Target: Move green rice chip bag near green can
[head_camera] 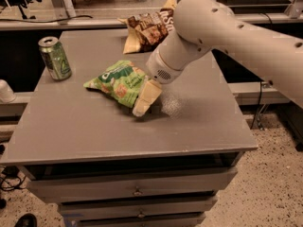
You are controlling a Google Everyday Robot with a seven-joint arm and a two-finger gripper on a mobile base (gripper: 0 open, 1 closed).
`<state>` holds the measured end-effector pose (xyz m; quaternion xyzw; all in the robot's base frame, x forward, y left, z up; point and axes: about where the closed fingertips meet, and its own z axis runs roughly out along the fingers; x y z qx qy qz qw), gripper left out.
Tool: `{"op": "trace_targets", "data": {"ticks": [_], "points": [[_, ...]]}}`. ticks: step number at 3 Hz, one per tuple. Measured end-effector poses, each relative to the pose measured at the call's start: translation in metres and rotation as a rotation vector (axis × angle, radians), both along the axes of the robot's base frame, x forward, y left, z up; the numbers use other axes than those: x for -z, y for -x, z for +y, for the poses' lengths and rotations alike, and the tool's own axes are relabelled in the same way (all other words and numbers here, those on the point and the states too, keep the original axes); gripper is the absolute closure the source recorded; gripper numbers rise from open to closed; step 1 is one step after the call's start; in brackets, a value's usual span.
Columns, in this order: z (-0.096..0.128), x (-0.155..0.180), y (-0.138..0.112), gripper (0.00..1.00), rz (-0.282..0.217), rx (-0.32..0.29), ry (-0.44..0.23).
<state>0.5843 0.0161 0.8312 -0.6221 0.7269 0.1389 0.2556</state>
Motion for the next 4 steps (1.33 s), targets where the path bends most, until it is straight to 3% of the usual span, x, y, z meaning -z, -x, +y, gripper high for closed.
{"op": "trace_targets", "data": {"ticks": [4], "points": [[0.066,-0.011,-0.016,0.0,0.021,-0.04,-0.05]]}}
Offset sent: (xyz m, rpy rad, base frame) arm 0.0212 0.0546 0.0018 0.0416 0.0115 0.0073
